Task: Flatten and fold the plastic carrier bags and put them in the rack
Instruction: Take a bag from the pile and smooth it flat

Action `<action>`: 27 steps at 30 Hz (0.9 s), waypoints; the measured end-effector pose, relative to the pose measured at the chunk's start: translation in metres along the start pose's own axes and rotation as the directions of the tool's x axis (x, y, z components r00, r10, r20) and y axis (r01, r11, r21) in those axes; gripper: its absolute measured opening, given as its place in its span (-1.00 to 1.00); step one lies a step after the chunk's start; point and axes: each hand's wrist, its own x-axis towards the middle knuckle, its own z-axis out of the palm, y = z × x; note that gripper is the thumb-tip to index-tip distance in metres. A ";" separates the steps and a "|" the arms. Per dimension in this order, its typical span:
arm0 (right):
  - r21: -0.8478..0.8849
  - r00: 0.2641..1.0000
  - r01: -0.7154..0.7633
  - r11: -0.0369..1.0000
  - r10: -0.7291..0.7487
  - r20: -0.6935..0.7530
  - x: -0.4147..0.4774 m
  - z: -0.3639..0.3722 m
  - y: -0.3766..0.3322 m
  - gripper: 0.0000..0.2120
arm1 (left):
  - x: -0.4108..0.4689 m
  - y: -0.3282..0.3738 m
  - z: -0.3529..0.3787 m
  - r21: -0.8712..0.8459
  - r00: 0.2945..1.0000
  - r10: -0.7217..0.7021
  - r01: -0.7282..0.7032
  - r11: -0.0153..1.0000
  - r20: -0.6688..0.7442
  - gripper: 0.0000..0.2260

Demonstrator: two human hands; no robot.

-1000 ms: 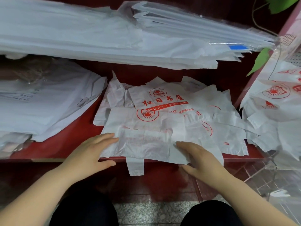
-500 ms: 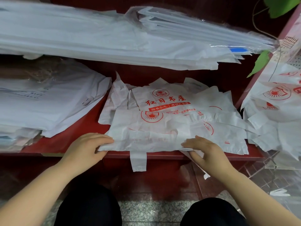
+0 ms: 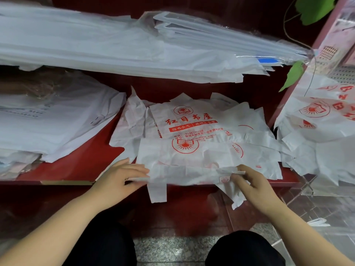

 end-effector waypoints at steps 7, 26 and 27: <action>-0.006 0.961 -0.137 0.991 0.131 -0.244 0.025 0.009 -0.004 -0.70 | 0.024 0.012 0.002 -0.335 0.921 -0.388 0.353 0.874 -0.043 -0.82; -0.776 0.946 -0.321 0.543 0.230 -0.230 0.093 0.020 -0.012 -0.77 | 0.078 0.018 0.010 0.419 0.829 -0.538 0.546 0.725 -0.149 -0.59; -0.782 0.944 -0.324 0.533 0.229 -0.235 0.095 0.021 -0.011 -0.76 | 0.079 0.018 0.009 0.449 0.828 -0.534 0.547 0.706 -0.170 -0.61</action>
